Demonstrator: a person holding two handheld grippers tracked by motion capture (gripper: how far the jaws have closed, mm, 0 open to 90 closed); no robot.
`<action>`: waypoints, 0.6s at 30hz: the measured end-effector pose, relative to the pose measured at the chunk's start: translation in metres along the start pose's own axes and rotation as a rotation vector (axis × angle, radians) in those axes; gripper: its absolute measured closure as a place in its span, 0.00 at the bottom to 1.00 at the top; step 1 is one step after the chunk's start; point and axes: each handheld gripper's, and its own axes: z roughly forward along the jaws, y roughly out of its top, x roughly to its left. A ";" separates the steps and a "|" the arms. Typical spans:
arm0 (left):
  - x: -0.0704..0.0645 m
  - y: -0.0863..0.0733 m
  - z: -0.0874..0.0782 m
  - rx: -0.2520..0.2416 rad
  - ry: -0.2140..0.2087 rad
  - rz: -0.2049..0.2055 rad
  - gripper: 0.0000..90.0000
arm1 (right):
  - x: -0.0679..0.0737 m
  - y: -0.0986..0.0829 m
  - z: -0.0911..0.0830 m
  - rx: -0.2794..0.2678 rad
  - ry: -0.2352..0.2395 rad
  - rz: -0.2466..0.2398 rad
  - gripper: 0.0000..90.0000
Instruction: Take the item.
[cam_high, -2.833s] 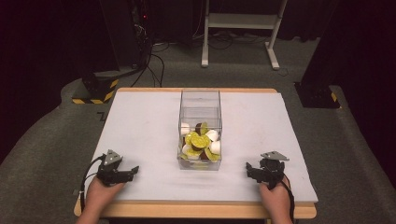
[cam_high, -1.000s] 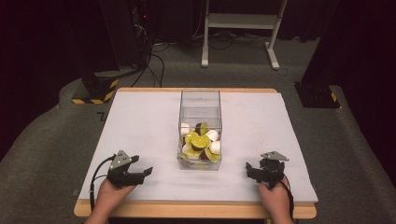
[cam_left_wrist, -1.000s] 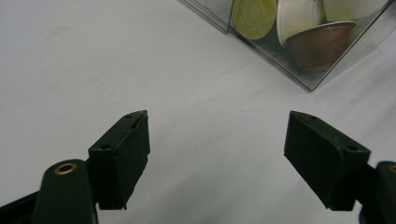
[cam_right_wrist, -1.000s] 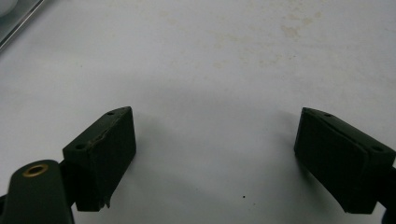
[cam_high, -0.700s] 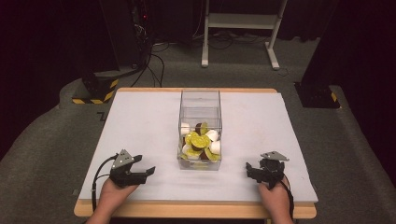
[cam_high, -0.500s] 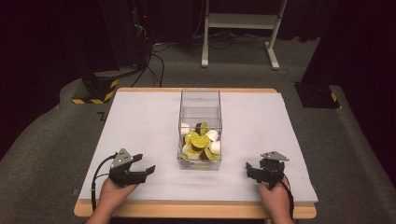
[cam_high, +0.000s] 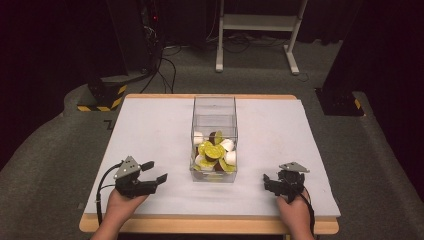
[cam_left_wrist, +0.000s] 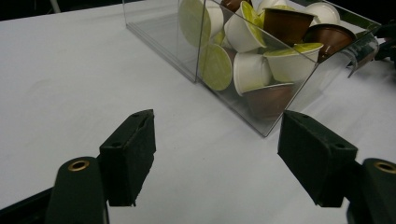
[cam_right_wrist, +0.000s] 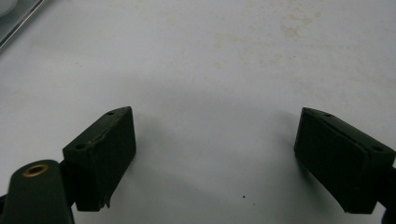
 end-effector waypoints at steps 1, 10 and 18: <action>-0.001 0.000 0.001 -0.003 -0.002 -0.003 0.33 | 0.000 0.000 0.000 0.000 0.000 0.000 0.14; -0.010 0.002 0.008 0.004 -0.018 -0.009 0.35 | 0.000 0.000 0.000 0.001 0.000 0.002 0.14; -0.017 0.006 0.014 0.009 -0.038 -0.017 0.35 | 0.000 0.000 0.000 0.001 0.000 0.002 0.14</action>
